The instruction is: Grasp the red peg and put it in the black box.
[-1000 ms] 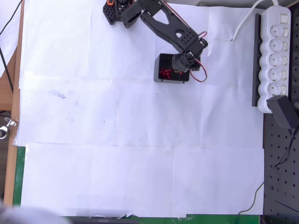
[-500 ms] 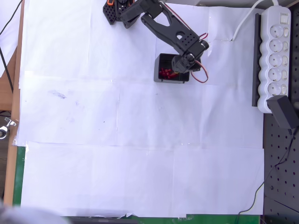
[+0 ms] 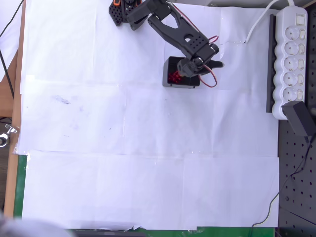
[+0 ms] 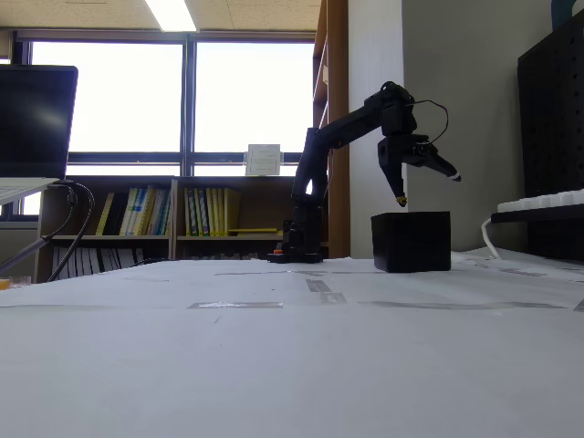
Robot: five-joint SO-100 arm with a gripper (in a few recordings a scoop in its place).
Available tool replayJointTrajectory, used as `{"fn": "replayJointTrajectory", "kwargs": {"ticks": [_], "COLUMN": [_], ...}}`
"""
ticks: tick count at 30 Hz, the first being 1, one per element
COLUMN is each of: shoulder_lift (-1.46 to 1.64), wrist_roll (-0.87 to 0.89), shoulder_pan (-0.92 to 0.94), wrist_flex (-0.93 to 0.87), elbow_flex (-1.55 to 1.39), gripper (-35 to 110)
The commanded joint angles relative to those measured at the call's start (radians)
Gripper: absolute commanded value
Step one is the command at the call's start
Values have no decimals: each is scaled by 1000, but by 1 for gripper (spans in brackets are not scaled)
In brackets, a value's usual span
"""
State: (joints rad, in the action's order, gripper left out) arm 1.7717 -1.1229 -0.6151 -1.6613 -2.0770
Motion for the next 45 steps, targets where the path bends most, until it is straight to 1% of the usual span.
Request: {"fn": "replayJointTrajectory", "kwargs": {"ticks": [1,5,9,12,16,19,25,31,37,45], "shoulder_lift": [-282,-453,-569,-690,-927,-1166,-1500,-1692,-1812,-1910], "wrist_roll": [-112,-236,-276,-302,-360,-426,-468,-456,-443,-426], "shoulder_pan": [106,233,305,341,377,405,414,416,434,453], "wrist_flex": [91,233,328,410,480,552,555,552,523,422], "elbow_flex": [130,337,497,672,943,1197,1526,1733,1864,1979], "gripper": [1,0,0,0,0,0,0,0,0,0]}}
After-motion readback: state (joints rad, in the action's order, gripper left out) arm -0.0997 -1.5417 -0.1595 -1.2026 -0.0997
